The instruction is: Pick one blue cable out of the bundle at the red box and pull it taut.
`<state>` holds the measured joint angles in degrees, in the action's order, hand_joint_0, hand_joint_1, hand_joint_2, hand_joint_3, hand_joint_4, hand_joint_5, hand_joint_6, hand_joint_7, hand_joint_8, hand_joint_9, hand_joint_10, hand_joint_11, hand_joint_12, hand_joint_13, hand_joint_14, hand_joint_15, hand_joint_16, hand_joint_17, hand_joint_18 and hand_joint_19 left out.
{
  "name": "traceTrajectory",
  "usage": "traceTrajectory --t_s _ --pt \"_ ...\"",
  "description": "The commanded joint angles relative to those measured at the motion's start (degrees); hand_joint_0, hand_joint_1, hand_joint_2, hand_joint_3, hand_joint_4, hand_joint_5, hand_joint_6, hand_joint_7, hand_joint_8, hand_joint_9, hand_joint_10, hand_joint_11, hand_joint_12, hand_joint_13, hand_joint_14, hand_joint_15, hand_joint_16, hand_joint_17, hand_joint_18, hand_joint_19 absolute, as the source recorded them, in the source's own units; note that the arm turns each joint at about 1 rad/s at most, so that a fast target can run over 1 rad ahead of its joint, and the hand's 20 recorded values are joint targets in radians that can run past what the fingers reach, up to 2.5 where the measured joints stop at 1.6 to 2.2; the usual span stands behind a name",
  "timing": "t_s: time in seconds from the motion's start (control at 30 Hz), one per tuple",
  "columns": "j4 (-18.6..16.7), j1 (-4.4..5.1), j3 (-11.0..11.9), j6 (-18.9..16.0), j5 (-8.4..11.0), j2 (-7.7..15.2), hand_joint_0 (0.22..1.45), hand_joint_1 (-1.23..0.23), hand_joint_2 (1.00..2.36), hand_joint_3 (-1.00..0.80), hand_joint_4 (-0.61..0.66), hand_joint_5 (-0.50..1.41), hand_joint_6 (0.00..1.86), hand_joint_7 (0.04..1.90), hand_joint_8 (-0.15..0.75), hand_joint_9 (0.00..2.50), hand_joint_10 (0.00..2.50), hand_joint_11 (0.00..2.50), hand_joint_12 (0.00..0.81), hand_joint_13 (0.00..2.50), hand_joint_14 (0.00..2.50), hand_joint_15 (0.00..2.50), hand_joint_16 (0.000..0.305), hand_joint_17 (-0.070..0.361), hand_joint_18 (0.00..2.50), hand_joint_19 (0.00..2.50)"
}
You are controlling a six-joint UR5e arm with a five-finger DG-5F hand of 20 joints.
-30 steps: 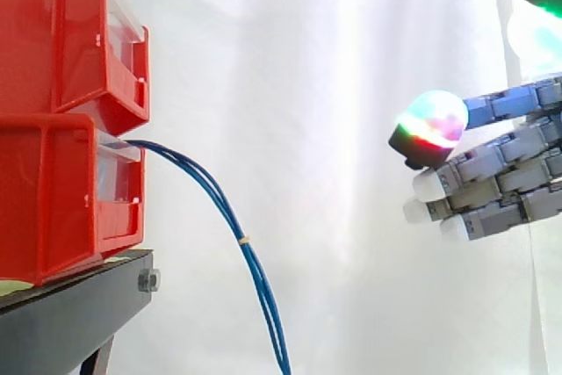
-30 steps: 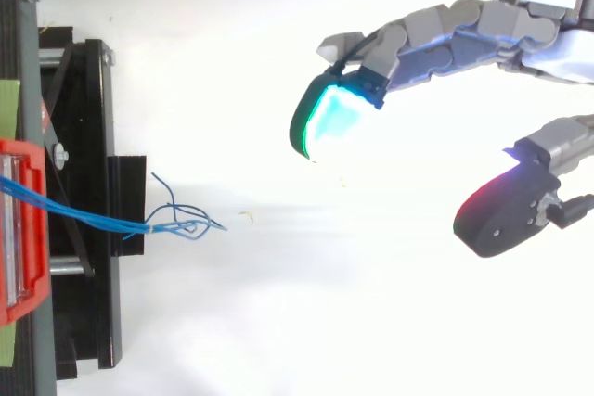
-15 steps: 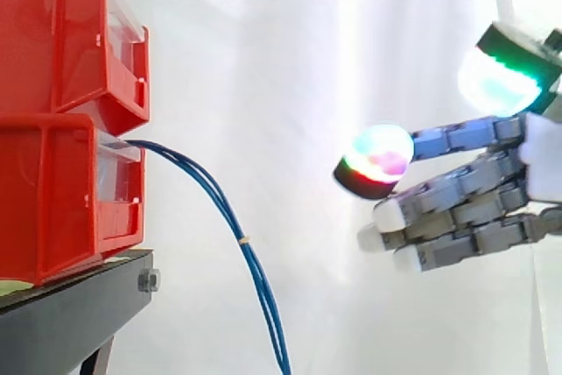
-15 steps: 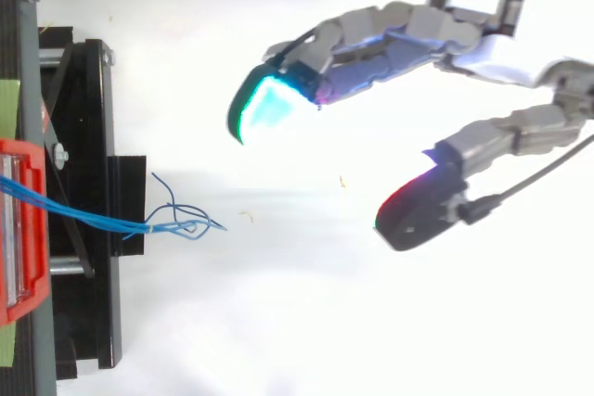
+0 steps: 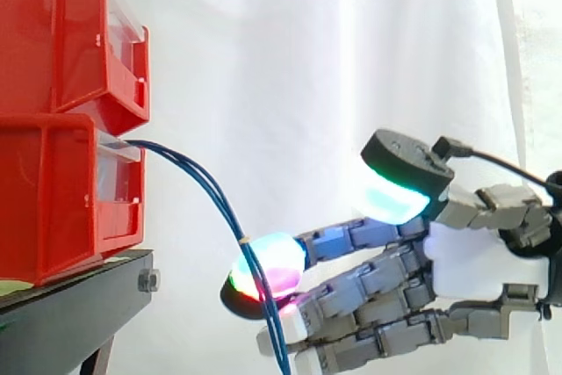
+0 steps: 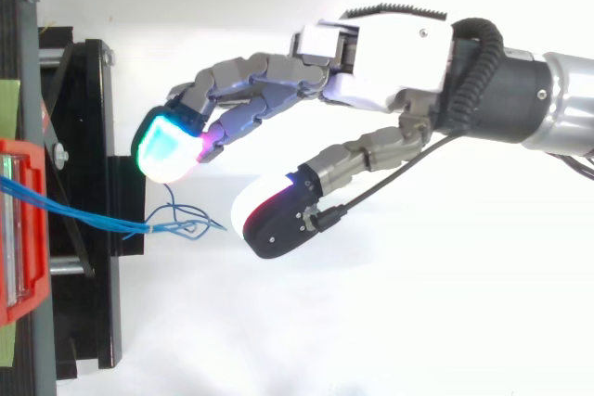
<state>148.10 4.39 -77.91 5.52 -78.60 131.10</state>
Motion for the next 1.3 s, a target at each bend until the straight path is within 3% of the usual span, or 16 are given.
traceTrajectory --t_s 0.0,0.17,0.47,0.57,0.67,0.73,1.27 --pt "-1.0 0.09 0.4 -0.3 -0.06 1.4 0.51 -0.75 1.00 -0.50 0.34 -0.16 0.50 0.79 0.306 0.47 0.00 0.21 0.352 0.12 0.00 0.11 0.054 0.122 0.07 0.18" --pt "-3.1 0.00 0.5 -1.5 -0.15 2.5 0.52 -0.75 1.00 -0.50 0.34 -0.16 0.50 0.80 0.304 0.45 0.00 0.20 0.348 0.11 0.00 0.10 0.054 0.122 0.06 0.19" --pt "-4.8 0.53 0.4 -0.2 -0.15 2.6 0.54 -0.72 1.00 -0.50 0.34 -0.16 0.50 0.80 0.295 0.35 0.00 0.17 0.348 0.09 0.00 0.10 0.054 0.121 0.06 0.19" --pt "-5.6 0.53 0.7 -0.5 -0.06 3.6 0.54 -0.71 1.00 -0.50 0.34 -0.16 0.50 0.81 0.295 0.35 0.00 0.18 0.348 0.09 0.00 0.09 0.054 0.121 0.06 0.18" --pt "-6.5 0.35 3.4 -2.1 -0.68 6.4 0.54 -0.71 1.00 -0.50 0.35 -0.16 0.50 0.81 0.298 0.35 0.00 0.17 0.349 0.08 0.00 0.09 0.054 0.121 0.06 0.18" --pt "-5.5 0.53 5.3 -3.8 -2.17 7.7 0.54 -0.70 1.00 -0.50 0.35 -0.16 0.50 0.81 0.303 0.36 0.00 0.17 0.350 0.09 0.00 0.09 0.054 0.121 0.06 0.19" --pt "-4.9 0.71 5.5 -4.4 -2.26 7.6 0.57 -0.68 1.00 -0.50 0.36 -0.14 0.50 0.94 0.301 0.37 0.00 0.18 0.345 0.09 0.00 0.10 0.053 0.119 0.05 0.18"
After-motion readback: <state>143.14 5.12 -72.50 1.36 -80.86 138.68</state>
